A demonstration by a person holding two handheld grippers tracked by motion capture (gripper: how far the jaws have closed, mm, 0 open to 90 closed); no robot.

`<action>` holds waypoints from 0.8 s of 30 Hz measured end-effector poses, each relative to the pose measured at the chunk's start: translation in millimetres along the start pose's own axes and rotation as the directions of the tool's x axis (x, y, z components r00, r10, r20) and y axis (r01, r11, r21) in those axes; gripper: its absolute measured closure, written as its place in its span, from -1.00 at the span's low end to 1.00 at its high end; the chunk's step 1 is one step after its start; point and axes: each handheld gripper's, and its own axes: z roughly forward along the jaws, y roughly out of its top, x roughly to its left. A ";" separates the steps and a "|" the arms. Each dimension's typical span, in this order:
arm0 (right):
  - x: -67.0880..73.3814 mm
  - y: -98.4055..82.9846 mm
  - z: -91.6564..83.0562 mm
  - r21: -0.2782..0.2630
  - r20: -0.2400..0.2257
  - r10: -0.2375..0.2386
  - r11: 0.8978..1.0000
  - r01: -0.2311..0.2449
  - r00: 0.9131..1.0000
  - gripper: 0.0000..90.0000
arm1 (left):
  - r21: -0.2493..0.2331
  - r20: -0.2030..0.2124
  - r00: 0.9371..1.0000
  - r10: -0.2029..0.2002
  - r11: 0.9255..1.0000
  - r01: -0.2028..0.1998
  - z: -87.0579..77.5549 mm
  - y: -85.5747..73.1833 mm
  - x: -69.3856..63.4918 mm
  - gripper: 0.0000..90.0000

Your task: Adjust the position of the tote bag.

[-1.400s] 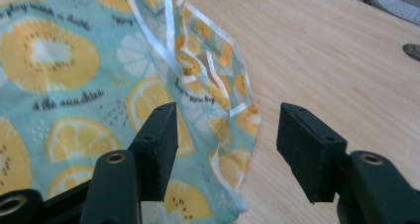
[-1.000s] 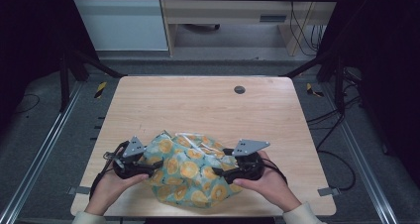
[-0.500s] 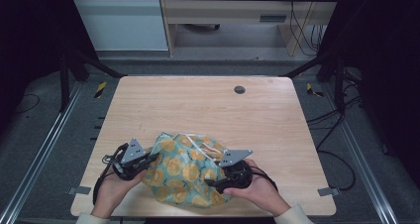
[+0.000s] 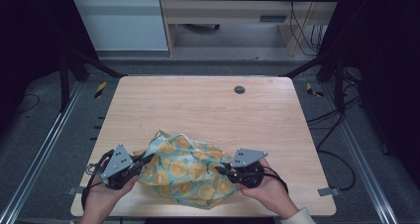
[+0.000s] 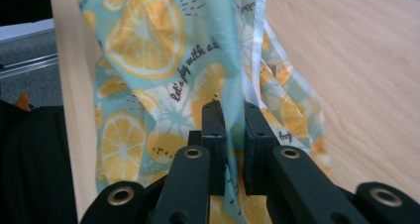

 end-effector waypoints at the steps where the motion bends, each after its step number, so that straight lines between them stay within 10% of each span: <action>1: 2.2 0.7 -3.9 -0.011 0.003 -0.010 1.000 0.010 1.000 0.88 | -0.006 0.006 1.000 0.012 1.000 -0.012 -2.7 -0.8 -1.6 0.98; 5: 11.7 -1.7 -11.9 -0.029 -0.025 -0.054 0.998 0.054 0.998 0.95 | -0.012 0.045 0.996 0.077 0.997 -0.077 -9.3 -11.8 -8.2 0.98; 12: 17.5 -17.8 -7.2 -0.029 -0.073 -0.053 0.998 0.051 0.996 0.96 | 0.061 0.166 0.985 0.040 0.997 -0.051 -0.5 -39.2 -13.0 0.98; 24: 19.2 -31.8 13.8 0.057 -0.137 -0.047 0.997 0.055 0.989 0.99 | 0.228 0.202 0.966 0.159 0.952 -0.204 24.9 -51.3 -23.9 0.98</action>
